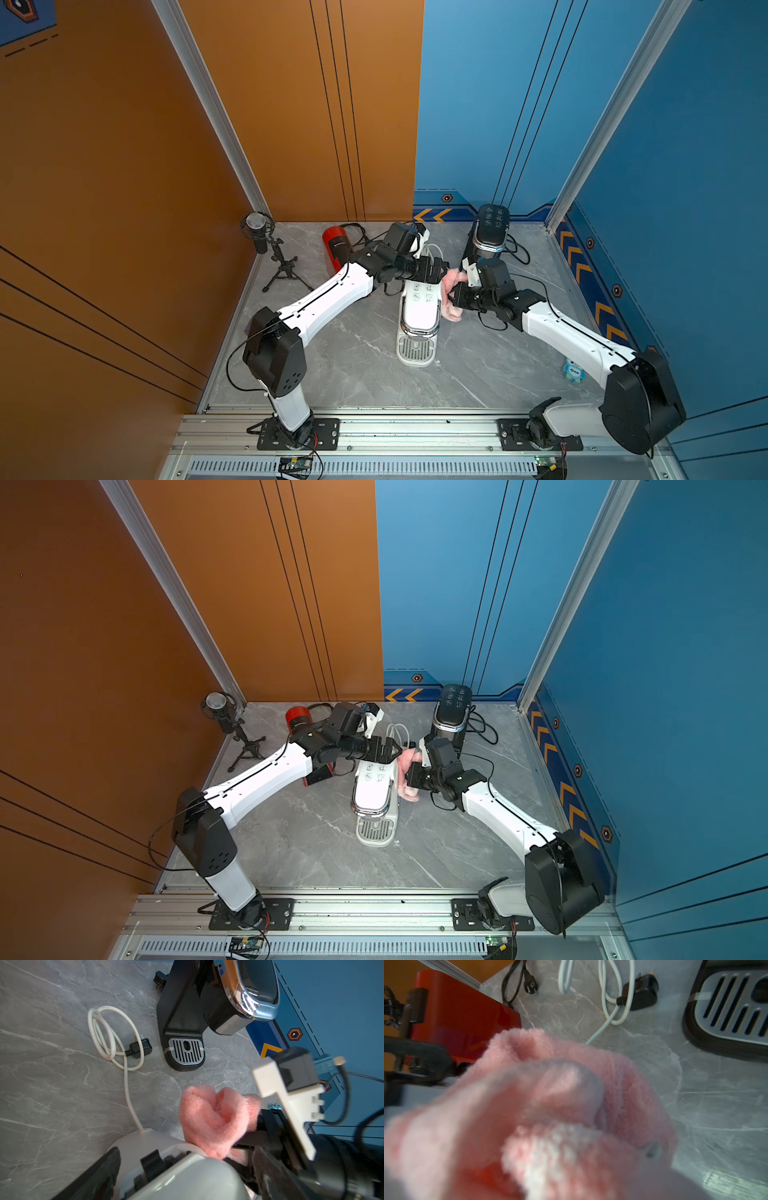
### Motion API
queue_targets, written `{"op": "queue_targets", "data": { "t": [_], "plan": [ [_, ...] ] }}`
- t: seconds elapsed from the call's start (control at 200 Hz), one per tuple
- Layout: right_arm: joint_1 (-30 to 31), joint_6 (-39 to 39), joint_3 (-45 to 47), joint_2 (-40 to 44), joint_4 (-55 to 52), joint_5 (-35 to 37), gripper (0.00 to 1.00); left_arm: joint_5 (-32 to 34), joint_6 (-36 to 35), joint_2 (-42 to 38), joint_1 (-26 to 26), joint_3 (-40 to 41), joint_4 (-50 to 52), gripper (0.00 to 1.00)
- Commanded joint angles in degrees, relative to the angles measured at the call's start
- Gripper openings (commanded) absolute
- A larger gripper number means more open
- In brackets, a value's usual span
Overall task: Wipe the surface of a coffee machine
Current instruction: Wipe the dirt from the surface of the coffee machine.
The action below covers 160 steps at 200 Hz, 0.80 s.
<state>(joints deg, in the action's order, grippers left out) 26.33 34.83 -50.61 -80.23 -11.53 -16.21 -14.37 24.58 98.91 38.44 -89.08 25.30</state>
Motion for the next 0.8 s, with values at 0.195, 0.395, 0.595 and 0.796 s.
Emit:
{"op": "queue_targets", "data": {
  "t": [0.195, 0.395, 0.595, 0.796],
  "plan": [
    [1.3, 4.3, 9.9, -7.7, 9.0, -0.5, 0.0, -0.4, 1.7, -5.5, -2.0, 2.9, -0.3, 0.99],
    [1.1, 3.7, 8.0, 1.5, 1.9, -1.0, 0.0, 0.0, 2.7, -12.1, -4.4, 5.4, -0.2, 0.99],
    [1.4, 6.2, 2.0, 12.6, -3.8, -2.3, 0.0, 0.9, 5.0, -18.6, -3.9, 11.0, -0.2, 0.99],
    [1.4, 5.5, 0.8, 12.3, -5.4, -2.1, 0.0, 3.2, 7.9, -23.5, -1.6, 17.7, -0.3, 0.99]
  ]
}}
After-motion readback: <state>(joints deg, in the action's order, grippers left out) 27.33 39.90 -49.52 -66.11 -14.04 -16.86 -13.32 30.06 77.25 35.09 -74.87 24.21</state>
